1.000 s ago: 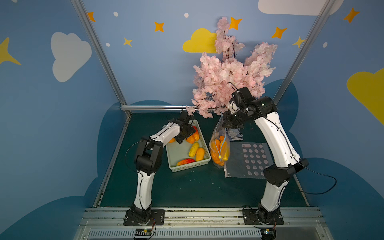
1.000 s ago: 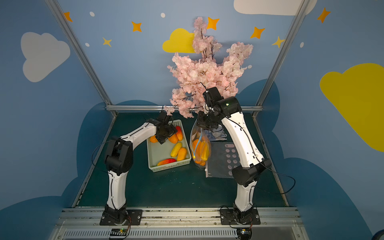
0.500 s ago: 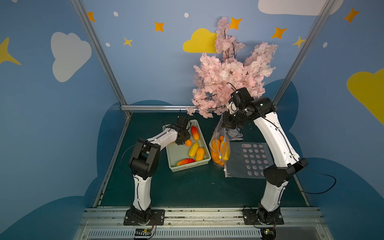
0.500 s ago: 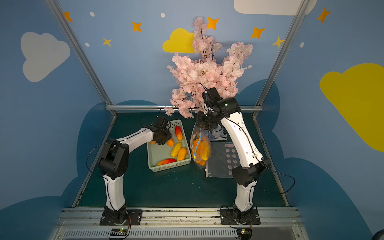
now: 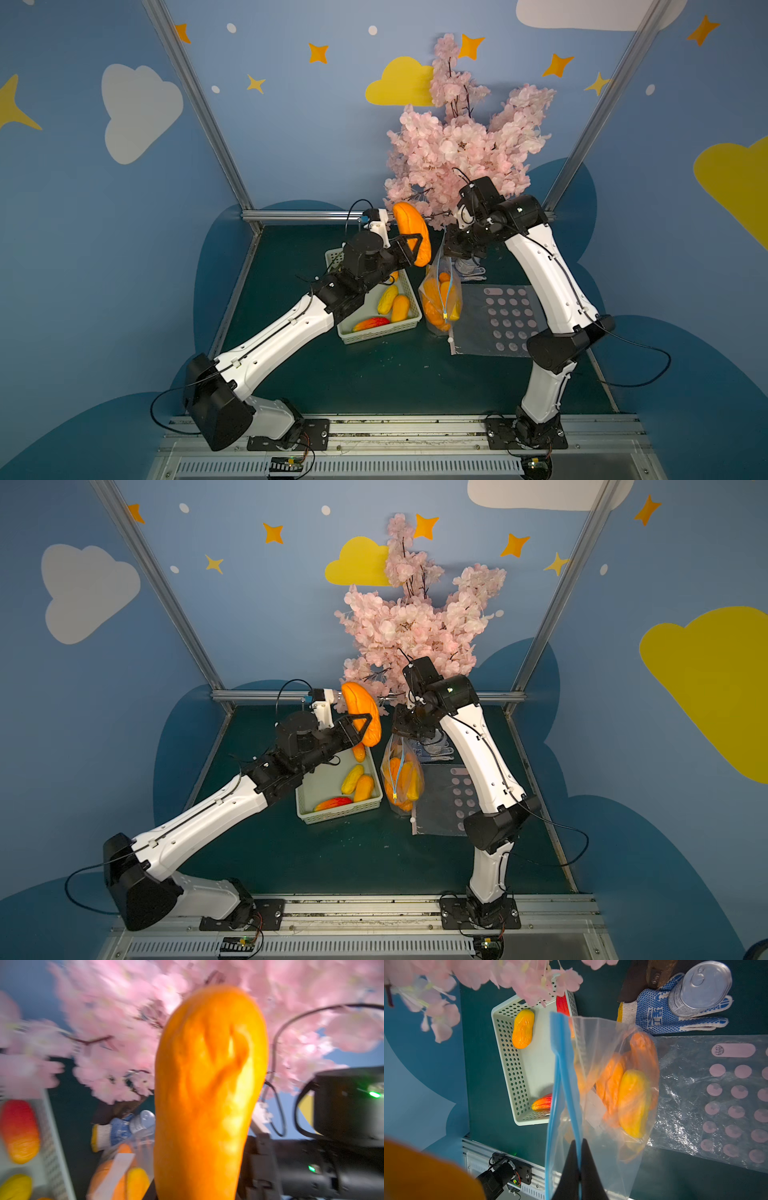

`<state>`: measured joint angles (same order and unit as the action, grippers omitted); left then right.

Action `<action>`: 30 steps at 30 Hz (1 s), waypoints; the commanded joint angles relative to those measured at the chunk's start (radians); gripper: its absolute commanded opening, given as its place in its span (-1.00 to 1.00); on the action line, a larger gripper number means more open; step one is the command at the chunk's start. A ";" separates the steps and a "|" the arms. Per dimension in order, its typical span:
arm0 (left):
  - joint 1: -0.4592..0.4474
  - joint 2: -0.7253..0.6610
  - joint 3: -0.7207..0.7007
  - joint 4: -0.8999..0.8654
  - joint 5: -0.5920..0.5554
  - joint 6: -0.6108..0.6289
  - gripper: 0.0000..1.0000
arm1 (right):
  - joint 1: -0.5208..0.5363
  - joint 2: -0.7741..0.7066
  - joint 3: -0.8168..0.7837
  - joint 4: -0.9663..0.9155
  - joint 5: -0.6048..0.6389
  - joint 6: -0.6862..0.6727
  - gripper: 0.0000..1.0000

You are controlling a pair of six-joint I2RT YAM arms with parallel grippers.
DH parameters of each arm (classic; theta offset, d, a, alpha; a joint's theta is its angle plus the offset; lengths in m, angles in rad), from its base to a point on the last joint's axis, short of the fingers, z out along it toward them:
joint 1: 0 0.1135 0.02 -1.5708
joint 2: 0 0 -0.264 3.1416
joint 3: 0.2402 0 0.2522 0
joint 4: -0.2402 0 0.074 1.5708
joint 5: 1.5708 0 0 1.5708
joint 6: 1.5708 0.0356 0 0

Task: Place the mango in a zip-top bag and seal the zipper
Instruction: Place the mango in the zipper food storage bag.

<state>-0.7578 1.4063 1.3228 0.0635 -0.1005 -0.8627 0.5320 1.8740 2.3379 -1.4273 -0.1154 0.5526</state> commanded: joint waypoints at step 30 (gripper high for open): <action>-0.166 0.002 -0.157 0.238 -0.236 0.215 -0.74 | -0.070 -0.084 0.031 -0.065 -0.162 0.123 -1.00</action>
<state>-0.9230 1.4307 1.1240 0.3416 -0.2756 -0.7105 0.4599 1.8496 2.3867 -1.5066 -0.2737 0.6769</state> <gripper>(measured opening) 0.320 0.048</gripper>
